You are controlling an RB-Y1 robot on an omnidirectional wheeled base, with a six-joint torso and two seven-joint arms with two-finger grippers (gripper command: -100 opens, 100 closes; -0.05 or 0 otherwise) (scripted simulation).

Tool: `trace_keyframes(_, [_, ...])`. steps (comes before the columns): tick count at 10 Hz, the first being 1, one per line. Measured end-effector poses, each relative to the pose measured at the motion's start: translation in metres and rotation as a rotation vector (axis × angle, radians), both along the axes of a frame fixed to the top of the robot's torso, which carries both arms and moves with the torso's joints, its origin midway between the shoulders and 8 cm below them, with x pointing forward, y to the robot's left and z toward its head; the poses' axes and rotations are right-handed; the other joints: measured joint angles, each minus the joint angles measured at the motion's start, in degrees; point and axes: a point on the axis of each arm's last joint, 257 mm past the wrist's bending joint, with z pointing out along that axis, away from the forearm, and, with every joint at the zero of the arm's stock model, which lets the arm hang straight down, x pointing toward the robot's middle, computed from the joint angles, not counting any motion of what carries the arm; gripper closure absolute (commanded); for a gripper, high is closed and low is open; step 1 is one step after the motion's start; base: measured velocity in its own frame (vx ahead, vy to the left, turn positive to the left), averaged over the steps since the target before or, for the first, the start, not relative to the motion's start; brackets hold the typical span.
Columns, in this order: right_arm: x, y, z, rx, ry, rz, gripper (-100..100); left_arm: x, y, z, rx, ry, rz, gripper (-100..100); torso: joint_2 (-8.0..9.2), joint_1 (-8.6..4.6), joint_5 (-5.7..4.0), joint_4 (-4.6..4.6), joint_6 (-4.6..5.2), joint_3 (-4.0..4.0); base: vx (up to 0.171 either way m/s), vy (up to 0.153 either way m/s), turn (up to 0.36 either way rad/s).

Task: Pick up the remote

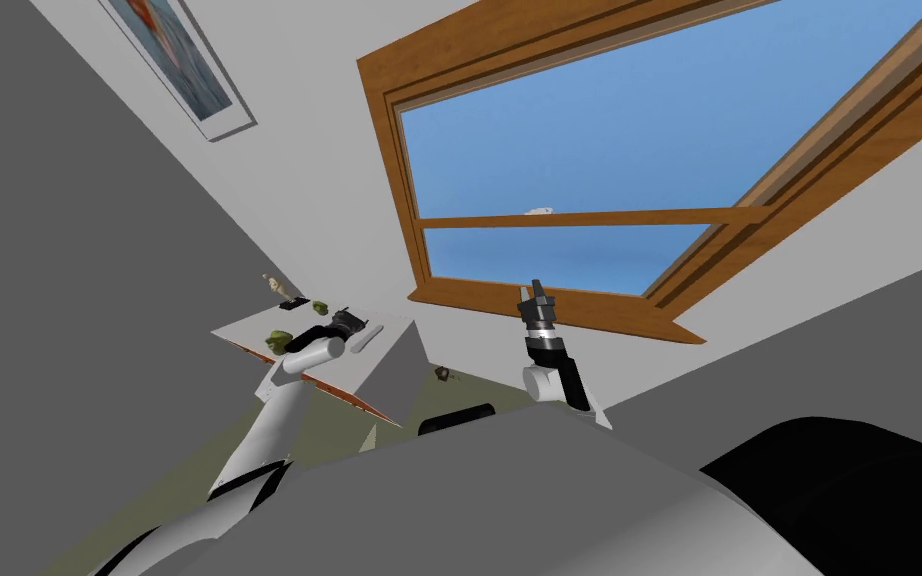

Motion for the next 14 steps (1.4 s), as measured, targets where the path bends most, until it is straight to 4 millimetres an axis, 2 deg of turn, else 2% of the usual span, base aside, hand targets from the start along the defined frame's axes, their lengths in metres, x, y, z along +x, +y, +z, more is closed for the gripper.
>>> trace_keyframes(5, [0.0,0.0,0.0,0.0,0.0,0.0,0,-0.008,0.024,-0.036,-0.074,0.131,0.056,-100,0.04,0.01,0.01,0.0,-0.07,0.02,0.022,0.028,-0.095])
trace_keyframes(6, [0.0,0.0,0.0,0.0,0.0,0.0,0,-0.011,0.035,-0.043,-0.096,0.159,0.078,-100,-0.02,0.06,0.01,0.0,-0.01,-0.01,0.032,0.049,-0.118])
trace_keyframes(10, [0.0,0.0,0.0,0.0,0.0,0.0,0,-0.029,0.063,-0.074,-0.19,0.289,0.152,-100,-0.08,0.15,0.04,-0.02,-0.03,-0.05,0.043,0.058,-0.136])
trace_keyframes(11, [0.0,0.0,0.0,0.0,0.0,0.0,0,-0.036,0.066,-0.089,-0.215,0.33,0.169,-100,-0.07,0.14,0.05,-0.03,-0.07,-0.05,0.02,0.027,0.009])
trace_keyframes(14, [0.0,0.0,0.0,0.0,0.0,0.0,0,-0.055,0.075,-0.113,-0.275,0.417,0.211,-100,-0.04,0.11,0.04,-0.02,-0.08,-0.03,0.041,0.066,-0.14])
